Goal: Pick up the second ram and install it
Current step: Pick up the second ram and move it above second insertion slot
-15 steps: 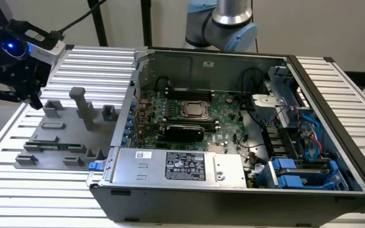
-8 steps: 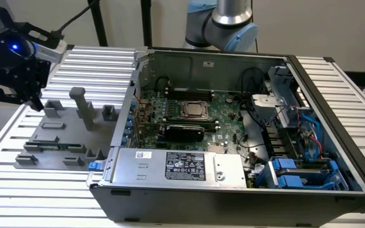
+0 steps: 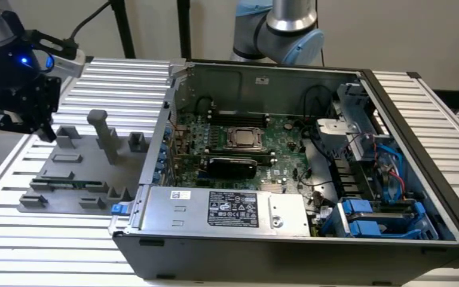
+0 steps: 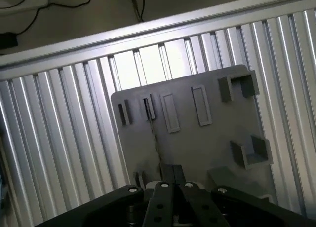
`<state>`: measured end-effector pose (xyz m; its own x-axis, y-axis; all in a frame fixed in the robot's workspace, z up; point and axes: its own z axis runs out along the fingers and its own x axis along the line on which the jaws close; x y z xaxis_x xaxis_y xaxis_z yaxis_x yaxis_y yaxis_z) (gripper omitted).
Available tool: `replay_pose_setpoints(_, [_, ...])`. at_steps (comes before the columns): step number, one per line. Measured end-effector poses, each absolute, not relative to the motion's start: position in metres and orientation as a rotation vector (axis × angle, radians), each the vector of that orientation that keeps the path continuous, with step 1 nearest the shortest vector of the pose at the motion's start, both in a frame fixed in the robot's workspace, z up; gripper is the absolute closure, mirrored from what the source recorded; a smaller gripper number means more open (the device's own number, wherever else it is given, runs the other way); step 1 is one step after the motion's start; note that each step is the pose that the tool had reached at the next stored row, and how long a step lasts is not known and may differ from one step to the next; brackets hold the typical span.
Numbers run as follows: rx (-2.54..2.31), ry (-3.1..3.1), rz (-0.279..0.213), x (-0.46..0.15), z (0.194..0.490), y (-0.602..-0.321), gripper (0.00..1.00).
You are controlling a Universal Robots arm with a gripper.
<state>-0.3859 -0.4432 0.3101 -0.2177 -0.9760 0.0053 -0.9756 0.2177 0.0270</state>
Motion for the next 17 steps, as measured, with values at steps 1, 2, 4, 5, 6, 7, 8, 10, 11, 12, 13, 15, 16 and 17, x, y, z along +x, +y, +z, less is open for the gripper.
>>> replay_pose_setpoints(1, [1.973,-2.417,-0.027,-0.386,0.310,-0.443,1.00])
replay_pose_setpoints(2, [1.995,-2.399,-0.025,-0.386,0.309,-0.443,1.00])
replay_pose_setpoints(4, [2.039,-2.361,-0.022,-0.386,0.308,-0.443,1.00])
replay_pose_setpoints(5, [2.060,-2.342,-0.021,-0.386,0.308,-0.443,1.00])
replay_pose_setpoints(6, [2.082,-2.323,-0.020,-0.386,0.307,-0.443,1.00])
replay_pose_setpoints(7, [2.102,-2.304,-0.018,-0.386,0.307,-0.443,1.00])
replay_pose_setpoints(8, [2.122,-2.285,-0.017,-0.386,0.306,-0.443,1.00])
replay_pose_setpoints(10, [2.162,-2.247,-0.014,-0.386,0.305,-0.443,1.00])
replay_pose_setpoints(11, [2.177,-2.231,-0.012,-0.386,0.305,-0.443,1.00])
replay_pose_setpoints(12, [2.187,-2.220,-0.009,-0.386,0.304,-0.443,1.00])
replay_pose_setpoints(13, [2.190,-2.213,-0.006,-0.386,0.303,-0.443,1.00])
replay_pose_setpoints(15, [2.191,-2.206,0.002,-0.386,0.301,-0.443,1.00])
replay_pose_setpoints(16, [2.192,-2.203,0.005,-0.386,0.300,-0.443,1.00])
replay_pose_setpoints(17, [2.193,-2.199,0.007,-0.385,0.299,-0.443,1.00])
